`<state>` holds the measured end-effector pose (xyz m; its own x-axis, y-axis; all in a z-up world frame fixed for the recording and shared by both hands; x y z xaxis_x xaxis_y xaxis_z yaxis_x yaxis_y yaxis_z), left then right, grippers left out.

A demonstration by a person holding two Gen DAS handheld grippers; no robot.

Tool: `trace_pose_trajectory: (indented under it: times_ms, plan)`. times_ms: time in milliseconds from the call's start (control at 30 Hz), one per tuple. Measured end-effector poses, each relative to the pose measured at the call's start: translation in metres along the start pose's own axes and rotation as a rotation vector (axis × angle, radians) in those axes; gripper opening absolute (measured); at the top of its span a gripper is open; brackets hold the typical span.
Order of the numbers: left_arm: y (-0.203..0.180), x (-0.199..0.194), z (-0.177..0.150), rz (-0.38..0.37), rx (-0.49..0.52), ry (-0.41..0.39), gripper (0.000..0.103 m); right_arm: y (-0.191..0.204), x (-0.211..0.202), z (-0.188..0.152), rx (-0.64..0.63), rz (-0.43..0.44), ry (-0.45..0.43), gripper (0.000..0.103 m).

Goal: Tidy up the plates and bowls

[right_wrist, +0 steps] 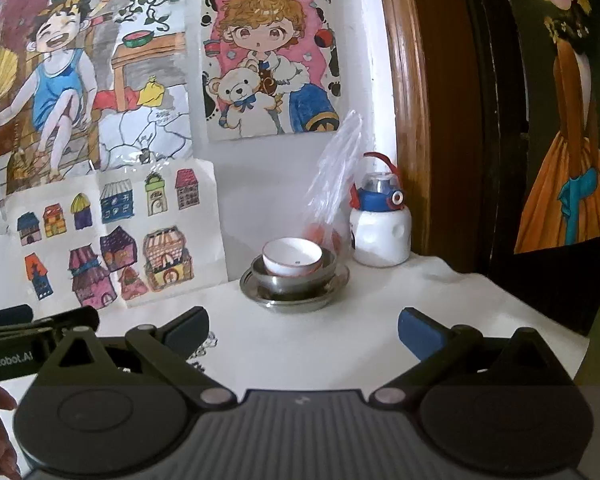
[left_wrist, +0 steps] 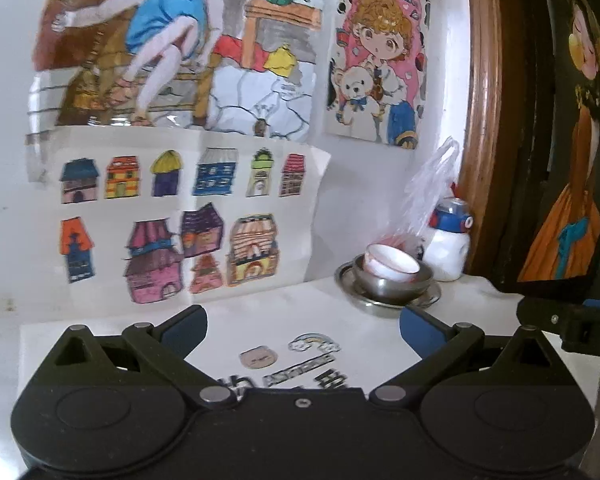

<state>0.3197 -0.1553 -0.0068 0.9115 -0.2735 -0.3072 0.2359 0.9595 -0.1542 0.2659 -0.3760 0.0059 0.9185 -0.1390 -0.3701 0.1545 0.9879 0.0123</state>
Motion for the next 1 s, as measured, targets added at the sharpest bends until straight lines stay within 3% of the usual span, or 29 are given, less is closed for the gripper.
trace_pose_trajectory:
  times_ms: [633,1000]
  plan:
    - [0.036,-0.053,-0.031,0.066,-0.034,-0.037,0.102,0.026,-0.040,-0.046,0.072,0.001,-0.037,0.103]
    - [0.046,-0.055,-0.049,0.053,-0.072,0.014,0.102,0.023,-0.043,-0.070,0.129,-0.042,-0.040,0.103]
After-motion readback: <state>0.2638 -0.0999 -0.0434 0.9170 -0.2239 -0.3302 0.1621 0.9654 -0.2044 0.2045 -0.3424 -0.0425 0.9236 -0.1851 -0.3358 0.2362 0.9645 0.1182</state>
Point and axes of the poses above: each gripper's, at about its wrist camera, not at the fingertips, and x roughly the way its jaws point, y to its left, z to its top, the point moved 10 cm from there along x, roughly the way its jaws point, and after that the axes turned 5 degrees about -x, right-handed, at the moved point
